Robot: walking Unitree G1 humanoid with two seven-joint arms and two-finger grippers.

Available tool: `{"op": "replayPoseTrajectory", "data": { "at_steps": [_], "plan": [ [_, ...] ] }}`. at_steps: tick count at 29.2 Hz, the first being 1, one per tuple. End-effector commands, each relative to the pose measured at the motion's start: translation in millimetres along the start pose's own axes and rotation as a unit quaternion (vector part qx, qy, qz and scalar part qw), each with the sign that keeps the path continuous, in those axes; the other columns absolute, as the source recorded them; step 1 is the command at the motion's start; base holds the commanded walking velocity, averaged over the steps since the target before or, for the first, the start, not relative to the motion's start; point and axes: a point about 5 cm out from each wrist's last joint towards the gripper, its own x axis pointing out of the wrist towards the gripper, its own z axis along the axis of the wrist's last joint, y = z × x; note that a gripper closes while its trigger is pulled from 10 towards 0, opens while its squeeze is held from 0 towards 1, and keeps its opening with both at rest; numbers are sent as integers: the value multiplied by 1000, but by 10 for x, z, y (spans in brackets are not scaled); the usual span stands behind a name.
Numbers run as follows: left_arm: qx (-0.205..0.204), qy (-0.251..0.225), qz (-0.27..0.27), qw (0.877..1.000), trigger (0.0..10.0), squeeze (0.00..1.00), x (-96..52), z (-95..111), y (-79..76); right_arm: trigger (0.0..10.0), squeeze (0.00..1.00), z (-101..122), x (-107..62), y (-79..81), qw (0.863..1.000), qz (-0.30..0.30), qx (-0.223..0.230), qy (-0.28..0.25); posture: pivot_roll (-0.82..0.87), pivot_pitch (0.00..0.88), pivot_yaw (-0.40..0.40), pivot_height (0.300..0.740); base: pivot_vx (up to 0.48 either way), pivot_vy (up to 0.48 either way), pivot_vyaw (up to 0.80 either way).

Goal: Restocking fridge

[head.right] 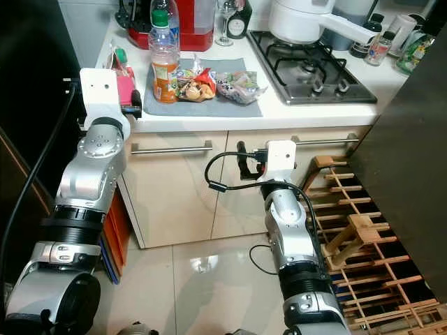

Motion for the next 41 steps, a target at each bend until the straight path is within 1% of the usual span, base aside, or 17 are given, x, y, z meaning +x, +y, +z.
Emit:
{"op": "replayPoseTrajectory", "data": {
  "at_steps": [1, 4, 13, 20, 25, 26, 27, 28, 29, 32, 37, 41],
  "plan": [
    [3, 8, -9, 1000, 10000, 0, -19, -32, -41, 10000, 0, 7, -25, -34, 1000, -3, -4, -1, 19, 0, -42, 740, 0, 0, 0],
    [4, 10, -9, 1000, 10000, 0, -16, -42, -40, 10000, 0, 7, -23, -35, 1000, -4, -4, -1, 19, 0, -43, 740, 0, 0, 0],
    [5, 35, -10, 999, 10000, 0, -15, -192, -60, 10000, 0, 14, -6, -46, 1000, -2, -5, 0, 15, 0, -49, 740, 0, 0, 0],
    [9, 43, -11, 999, 10000, 0, -11, -255, -72, 10000, 0, 25, 2, -54, 1000, -1, -7, -1, 13, 0, -52, 740, 0, 0, 0],
    [17, 42, -6, 999, 10000, 0, 30, -296, -40, 10000, 0, 35, 11, -56, 1000, 0, -8, -3, 15, 0, -54, 740, 0, 0, 0],
    [19, 43, -1, 999, 10000, 0, 53, -317, -15, 10000, 0, 36, 12, -53, 1000, 0, -8, -3, 15, 0, -54, 740, 0, 0, 0],
    [23, 40, 5, 999, 1961, 0, 76, -328, 8, 10000, 0, 35, 12, -50, 1000, 1, -8, -2, 16, 0, -56, 740, 0, 0, 0],
    [23, 40, 5, 999, 1961, 0, 76, -328, 8, 10000, 0, 35, 12, -50, 1000, 1, -8, -2, 16, 0, -56, 740, 0, 0, 0],
    [26, 40, 10, 999, 0, 0, 96, -342, 31, 10000, 0, 34, 12, -47, 1000, 2, -8, -2, 14, 0, -56, 740, 0, 0, 0],
    [29, 39, 13, 999, 0, 0, 112, -354, 50, 10000, 0, 34, 11, -45, 1000, 2, -8, -2, 14, 0, -56, 740, 0, 0, 0],
    [25, 37, 30, 999, 0, 0, 151, -395, 125, 10000, 0, 33, 0, -60, 1000, 1, -9, -2, 7, 0, -57, 740, 0, 0, 0],
    [15, 25, 23, 999, 0, 0, 162, -376, 108, 10000, 0, 26, -6, -61, 1000, 1, -10, 0, 5, 0, -58, 740, 0, 0, 0]
  ]
}}
